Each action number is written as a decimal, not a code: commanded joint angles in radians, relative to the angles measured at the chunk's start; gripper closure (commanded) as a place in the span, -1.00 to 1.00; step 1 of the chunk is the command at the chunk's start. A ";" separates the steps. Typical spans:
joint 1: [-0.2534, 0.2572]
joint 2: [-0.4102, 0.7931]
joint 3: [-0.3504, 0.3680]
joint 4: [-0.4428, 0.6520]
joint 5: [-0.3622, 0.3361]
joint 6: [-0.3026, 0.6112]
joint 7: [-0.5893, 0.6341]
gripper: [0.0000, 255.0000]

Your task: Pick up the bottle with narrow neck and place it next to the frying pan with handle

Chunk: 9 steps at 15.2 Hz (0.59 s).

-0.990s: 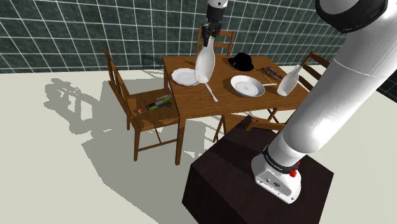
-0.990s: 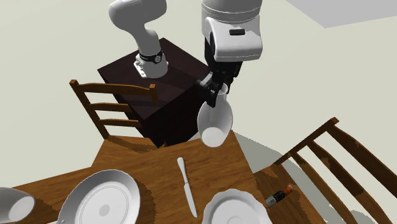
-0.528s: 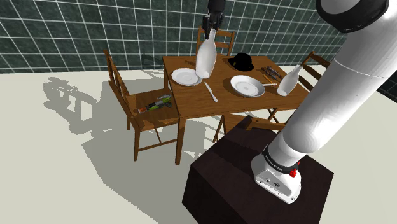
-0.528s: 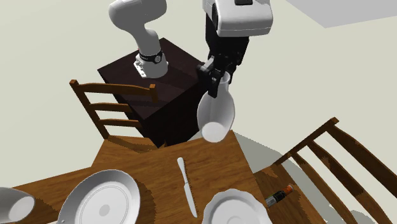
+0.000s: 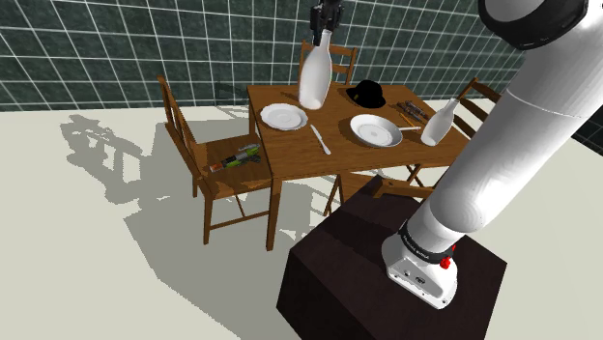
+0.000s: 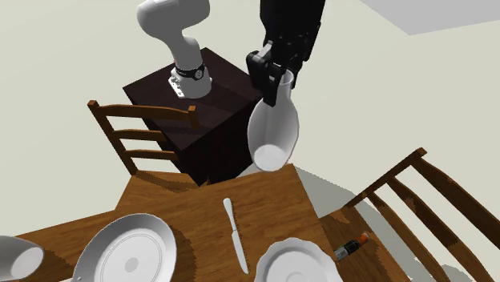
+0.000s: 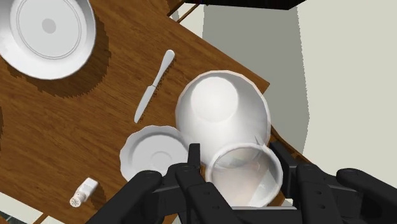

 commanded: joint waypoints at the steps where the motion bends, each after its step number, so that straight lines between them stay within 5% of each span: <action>1: -0.001 0.006 -0.001 0.038 0.001 -0.032 -0.001 1.00; 9: -0.005 0.038 -0.003 0.189 0.007 -0.152 -0.004 1.00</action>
